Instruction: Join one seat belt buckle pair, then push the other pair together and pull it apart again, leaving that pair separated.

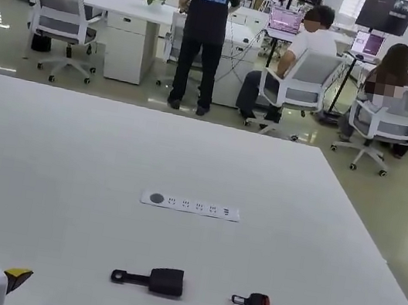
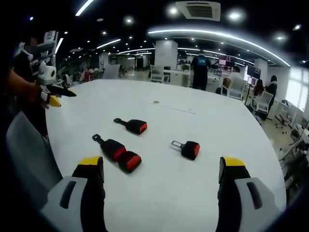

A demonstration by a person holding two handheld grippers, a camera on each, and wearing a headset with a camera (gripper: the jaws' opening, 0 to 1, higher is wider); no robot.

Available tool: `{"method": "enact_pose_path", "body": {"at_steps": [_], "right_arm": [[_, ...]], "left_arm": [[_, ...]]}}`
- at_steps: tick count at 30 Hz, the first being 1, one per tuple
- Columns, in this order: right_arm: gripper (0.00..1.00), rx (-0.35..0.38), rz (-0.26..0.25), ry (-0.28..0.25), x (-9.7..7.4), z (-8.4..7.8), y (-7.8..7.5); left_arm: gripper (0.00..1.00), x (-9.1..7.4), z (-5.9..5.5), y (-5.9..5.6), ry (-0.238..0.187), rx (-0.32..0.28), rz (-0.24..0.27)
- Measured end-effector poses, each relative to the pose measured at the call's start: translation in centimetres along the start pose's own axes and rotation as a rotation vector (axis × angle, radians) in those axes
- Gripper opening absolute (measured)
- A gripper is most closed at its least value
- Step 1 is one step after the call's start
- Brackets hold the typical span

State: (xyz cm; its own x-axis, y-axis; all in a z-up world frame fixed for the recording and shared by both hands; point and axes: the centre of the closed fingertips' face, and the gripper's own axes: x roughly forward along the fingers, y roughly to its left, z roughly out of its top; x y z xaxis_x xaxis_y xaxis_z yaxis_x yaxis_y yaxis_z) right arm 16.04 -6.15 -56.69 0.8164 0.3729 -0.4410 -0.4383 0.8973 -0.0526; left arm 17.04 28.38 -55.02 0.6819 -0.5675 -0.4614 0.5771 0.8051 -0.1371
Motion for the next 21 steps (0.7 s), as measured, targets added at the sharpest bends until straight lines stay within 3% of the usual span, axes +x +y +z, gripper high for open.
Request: {"method": "enact_pose_path", "body": {"at_steps": [21], "right_arm": [[1.0,0.001,-0.003,0.002,-0.33,0.04,-0.02]], "left_arm": [[1.0,0.01,-0.34,0.11,0.005,0.002,-0.002]]}}
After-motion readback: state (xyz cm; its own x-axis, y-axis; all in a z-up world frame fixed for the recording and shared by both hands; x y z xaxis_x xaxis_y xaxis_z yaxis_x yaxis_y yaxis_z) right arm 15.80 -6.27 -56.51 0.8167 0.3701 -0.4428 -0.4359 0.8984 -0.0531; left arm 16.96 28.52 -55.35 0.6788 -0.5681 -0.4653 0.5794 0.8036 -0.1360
